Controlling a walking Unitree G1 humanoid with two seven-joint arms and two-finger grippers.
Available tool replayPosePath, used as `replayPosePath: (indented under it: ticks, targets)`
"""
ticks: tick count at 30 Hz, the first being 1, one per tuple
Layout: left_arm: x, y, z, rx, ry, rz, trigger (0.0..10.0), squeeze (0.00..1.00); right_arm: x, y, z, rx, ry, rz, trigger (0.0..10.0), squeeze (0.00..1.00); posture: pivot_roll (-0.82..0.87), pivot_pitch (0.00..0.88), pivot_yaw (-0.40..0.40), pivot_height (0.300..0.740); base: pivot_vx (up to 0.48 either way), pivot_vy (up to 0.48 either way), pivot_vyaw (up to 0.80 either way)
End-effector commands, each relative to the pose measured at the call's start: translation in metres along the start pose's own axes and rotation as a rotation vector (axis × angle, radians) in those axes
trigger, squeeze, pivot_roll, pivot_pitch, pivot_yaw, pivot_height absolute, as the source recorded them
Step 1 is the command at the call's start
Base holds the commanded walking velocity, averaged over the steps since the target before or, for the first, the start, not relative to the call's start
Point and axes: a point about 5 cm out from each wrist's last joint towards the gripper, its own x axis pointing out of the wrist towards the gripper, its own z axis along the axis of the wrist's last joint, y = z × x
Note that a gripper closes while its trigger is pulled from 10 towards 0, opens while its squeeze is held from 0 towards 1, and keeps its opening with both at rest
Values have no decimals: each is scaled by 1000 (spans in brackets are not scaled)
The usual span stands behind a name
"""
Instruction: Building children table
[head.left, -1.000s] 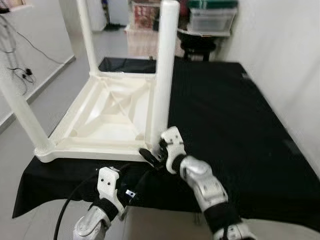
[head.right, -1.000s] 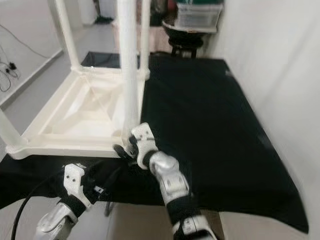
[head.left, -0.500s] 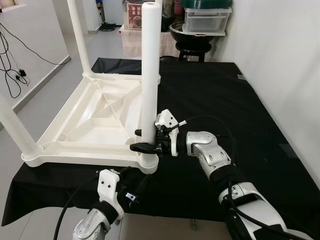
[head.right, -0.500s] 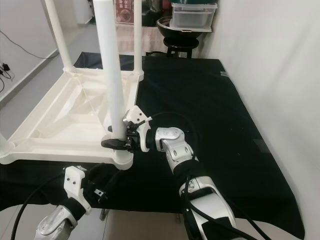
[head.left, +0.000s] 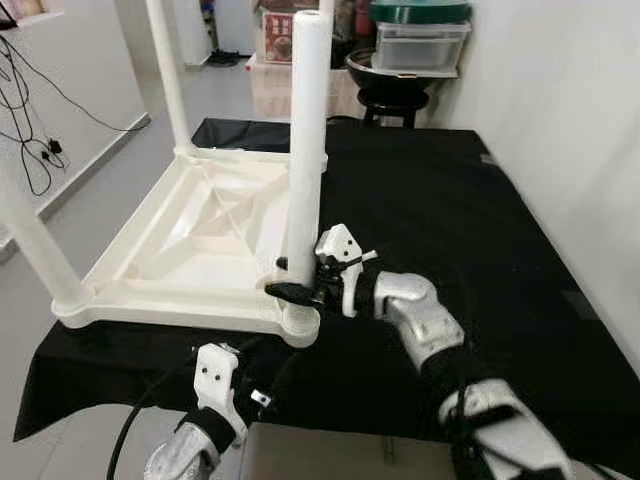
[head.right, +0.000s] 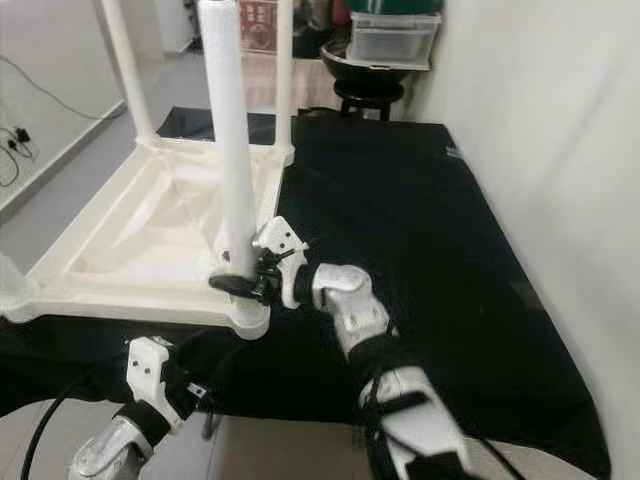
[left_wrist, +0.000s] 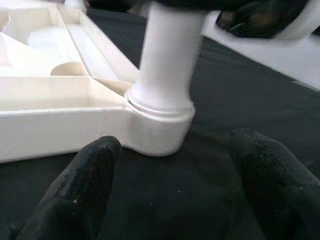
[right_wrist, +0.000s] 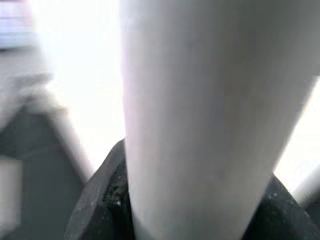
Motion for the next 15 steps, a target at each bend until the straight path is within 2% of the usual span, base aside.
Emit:
replayPosePath:
  ticks: [1, 2, 3, 4, 6, 8, 9, 11, 14, 15]
  targets:
    - [-4, 0, -1, 0, 11, 2, 10000, 0, -26, -28, -47, -17, 260, -302, 0, 0, 57, 29, -69, 740, 0, 0, 0]
    - [-4, 0, -1, -1, 10, 3, 10000, 0, -44, -9, -59, -50, 272, -332, 0, 0, 62, 28, -68, 740, 0, 0, 0]
    - [-5, 0, -2, 0, 14, 1, 10000, 0, -55, 16, -66, -42, 290, -293, 0, 0, 48, 26, -57, 740, 0, 0, 0]
    - [-4, 1, -2, -3, 16, -4, 10000, 0, -57, 27, -66, -72, 276, -252, 0, 0, 42, 17, -49, 740, 0, 0, 0]
    - [-3, 2, -2, -6, 18, -7, 10000, 0, -58, 32, -66, -93, 267, -236, 0, 0, 42, 17, -48, 740, 0, 0, 0]
    - [1, 3, -3, -2, 26, -22, 10000, 0, -45, 15, -61, -99, 250, -318, 0, 0, 52, 2, -57, 740, 0, 0, 0]
    - [2, 3, -3, 0, 26, -23, 10000, 0, -40, 12, -56, -102, 237, -338, 0, 0, 52, 2, -57, 740, 0, 0, 0]
    - [2, 3, -3, 0, 26, -23, 10000, 0, -40, 12, -56, -102, 237, -338, 0, 0, 52, 2, -57, 740, 0, 0, 0]
    - [4, 6, -1, 10, 13, 0, 10000, 0, -27, 18, -45, -83, 228, -376, 0, 0, 56, 0, -65, 740, 0, 0, 0]
    - [5, 7, -1, 14, 8, 12, 10000, 0, -22, 20, -42, -75, 221, -366, 10000, 0, 60, 0, -66, 740, 0, 0, 0]
